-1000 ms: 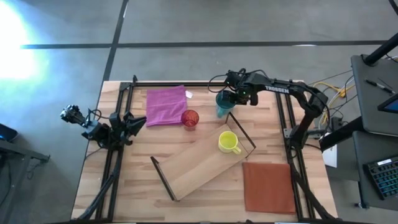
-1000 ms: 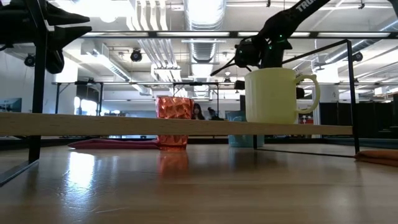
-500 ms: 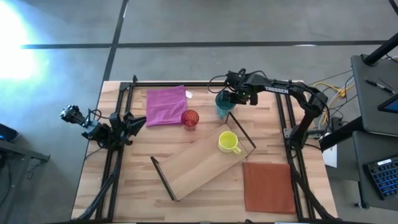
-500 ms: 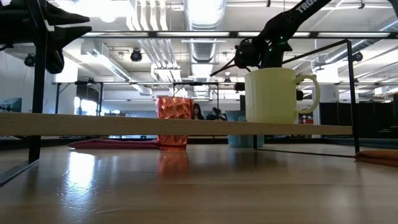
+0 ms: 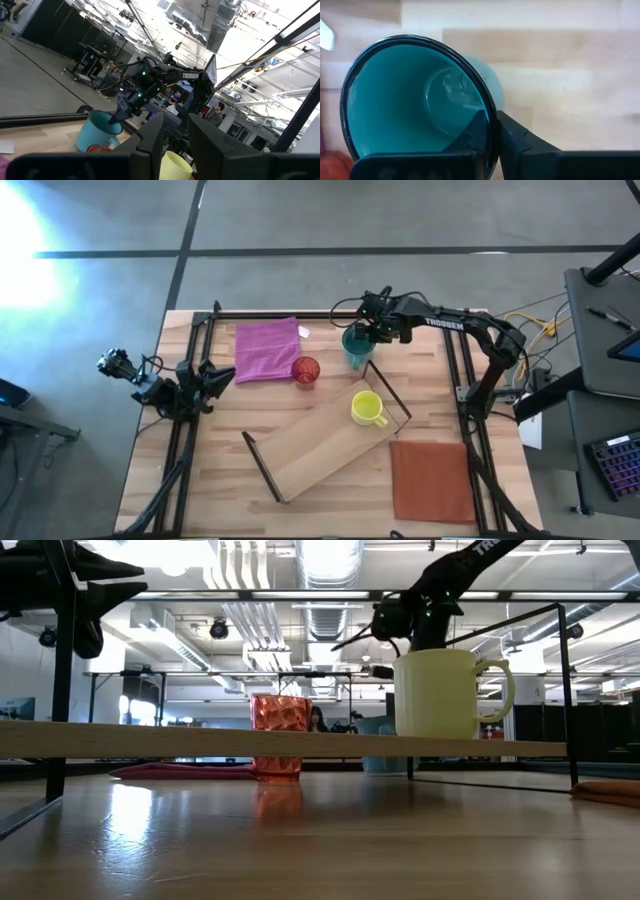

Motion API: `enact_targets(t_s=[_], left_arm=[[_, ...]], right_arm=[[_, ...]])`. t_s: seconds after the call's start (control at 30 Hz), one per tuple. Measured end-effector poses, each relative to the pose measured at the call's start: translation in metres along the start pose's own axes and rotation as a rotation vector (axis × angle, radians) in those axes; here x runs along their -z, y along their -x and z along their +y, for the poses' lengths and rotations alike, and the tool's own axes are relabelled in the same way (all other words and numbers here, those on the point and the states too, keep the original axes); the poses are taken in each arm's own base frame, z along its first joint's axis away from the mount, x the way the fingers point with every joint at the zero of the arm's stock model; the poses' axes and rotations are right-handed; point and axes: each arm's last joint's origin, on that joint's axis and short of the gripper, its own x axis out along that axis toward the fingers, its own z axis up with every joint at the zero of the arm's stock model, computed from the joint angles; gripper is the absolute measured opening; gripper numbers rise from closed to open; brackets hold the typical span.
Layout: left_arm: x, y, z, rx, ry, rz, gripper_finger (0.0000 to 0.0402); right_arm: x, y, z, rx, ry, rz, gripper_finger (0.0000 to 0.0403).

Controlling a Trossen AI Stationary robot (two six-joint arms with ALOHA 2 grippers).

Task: Stack small to large cups/mugs on shelf
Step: Put the blue mug on the shelf

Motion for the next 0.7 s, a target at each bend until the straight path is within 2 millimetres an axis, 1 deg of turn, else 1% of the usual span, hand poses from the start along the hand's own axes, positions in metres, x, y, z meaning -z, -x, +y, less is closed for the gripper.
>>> enact_targets(t_s=[0.1, 0.17, 0.27, 0.37, 0.47, 0.57, 0.63, 0.7], left_arm=[[0.000, 0.000, 0.000, 0.000, 0.000, 0.000, 0.0073], [0.000, 0.000, 0.000, 0.000, 0.000, 0.000, 0.0073], [0.000, 0.000, 0.000, 0.000, 0.000, 0.000, 0.0073], [0.000, 0.000, 0.000, -0.004, 0.000, -0.001, 0.0073], [0.000, 0.000, 0.000, -0.015, 0.001, -0.004, 0.0073], [0.000, 0.000, 0.001, -0.023, 0.000, -0.006, 0.0073], [0.000, 0.000, 0.001, -0.025, 0.000, -0.007, 0.0073], [0.000, 0.000, 0.001, -0.025, 0.000, -0.007, 0.0073]], right_arm=[[-0.006, 0.015, 0.010, -0.039, 0.033, -0.026, 0.0014], [-0.009, 0.028, 0.018, -0.055, 0.063, -0.044, 0.0014], [-0.009, 0.052, 0.030, -0.072, 0.120, -0.066, 0.0013], [-0.007, 0.080, 0.046, -0.136, 0.167, -0.099, 0.0013], [0.003, 0.109, 0.061, -0.198, 0.230, -0.120, 0.0013], [0.019, 0.138, 0.077, -0.290, 0.284, -0.139, 0.0012], [0.033, 0.154, 0.085, -0.328, 0.329, -0.113, 0.0012], [0.050, 0.164, 0.095, -0.347, 0.387, -0.063, 0.0012]])
